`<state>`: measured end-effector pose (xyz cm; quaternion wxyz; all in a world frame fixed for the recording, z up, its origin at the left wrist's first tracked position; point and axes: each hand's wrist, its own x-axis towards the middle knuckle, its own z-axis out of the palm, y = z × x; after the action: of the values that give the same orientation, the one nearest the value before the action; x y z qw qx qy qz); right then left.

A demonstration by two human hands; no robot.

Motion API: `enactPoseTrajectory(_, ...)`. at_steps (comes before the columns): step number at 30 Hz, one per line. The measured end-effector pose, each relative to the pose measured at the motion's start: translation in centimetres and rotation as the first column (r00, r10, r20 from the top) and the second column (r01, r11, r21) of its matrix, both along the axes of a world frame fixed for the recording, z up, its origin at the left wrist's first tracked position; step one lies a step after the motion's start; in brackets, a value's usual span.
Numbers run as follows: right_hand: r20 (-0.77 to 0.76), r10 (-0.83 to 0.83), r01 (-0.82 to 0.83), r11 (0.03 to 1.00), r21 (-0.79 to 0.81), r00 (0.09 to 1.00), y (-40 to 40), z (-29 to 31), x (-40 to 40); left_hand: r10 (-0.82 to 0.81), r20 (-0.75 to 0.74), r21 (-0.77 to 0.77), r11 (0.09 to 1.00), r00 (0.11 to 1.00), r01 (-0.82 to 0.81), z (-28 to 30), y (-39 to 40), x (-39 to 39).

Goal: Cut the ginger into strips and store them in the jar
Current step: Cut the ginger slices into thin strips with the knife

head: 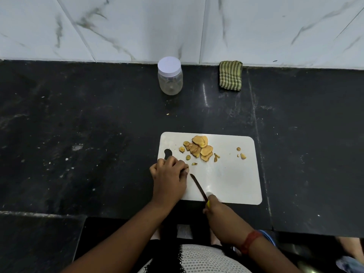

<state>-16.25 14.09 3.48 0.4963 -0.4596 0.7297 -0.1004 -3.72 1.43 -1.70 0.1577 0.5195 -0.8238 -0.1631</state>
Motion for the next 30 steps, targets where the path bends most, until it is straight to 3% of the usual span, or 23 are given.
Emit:
enactPoseTrajectory(5,0.237,-0.176,0.175,0.984,0.026,0.956,1.5,1.5,-2.1,-0.072,0.018,-0.038,0.997,0.997,0.072,0.0,1.3,0.2)
enactPoseTrajectory(9,0.399,-0.462,0.454,0.883,0.121,0.792,1.9,2.8,-3.5,-0.173,0.013,-0.046,0.984,0.985,0.173,0.1,2.0,-1.0)
enactPoseTrajectory(11,0.418,-0.524,0.512,0.846,0.152,0.742,1.9,3.0,-4.3,-0.199,0.019,-0.045,0.979,0.980,0.200,0.3,2.1,-2.3)
enactPoseTrajectory(20,0.403,-0.569,0.586,0.805,0.094,0.717,2.7,3.3,-6.8,-0.251,0.055,-0.149,0.955,0.966,0.256,0.7,1.2,-8.4)
enactPoseTrajectory(25,0.429,-0.584,0.604,0.790,0.106,0.689,3.3,3.5,-8.2,-0.182,0.000,-0.148,0.972,0.983,0.180,0.4,1.4,-7.2)
enactPoseTrajectory(30,0.435,-0.560,0.583,0.807,0.095,0.705,3.2,3.5,-9.0,-0.226,0.019,-0.135,0.965,0.974,0.227,0.0,2.4,-5.7)
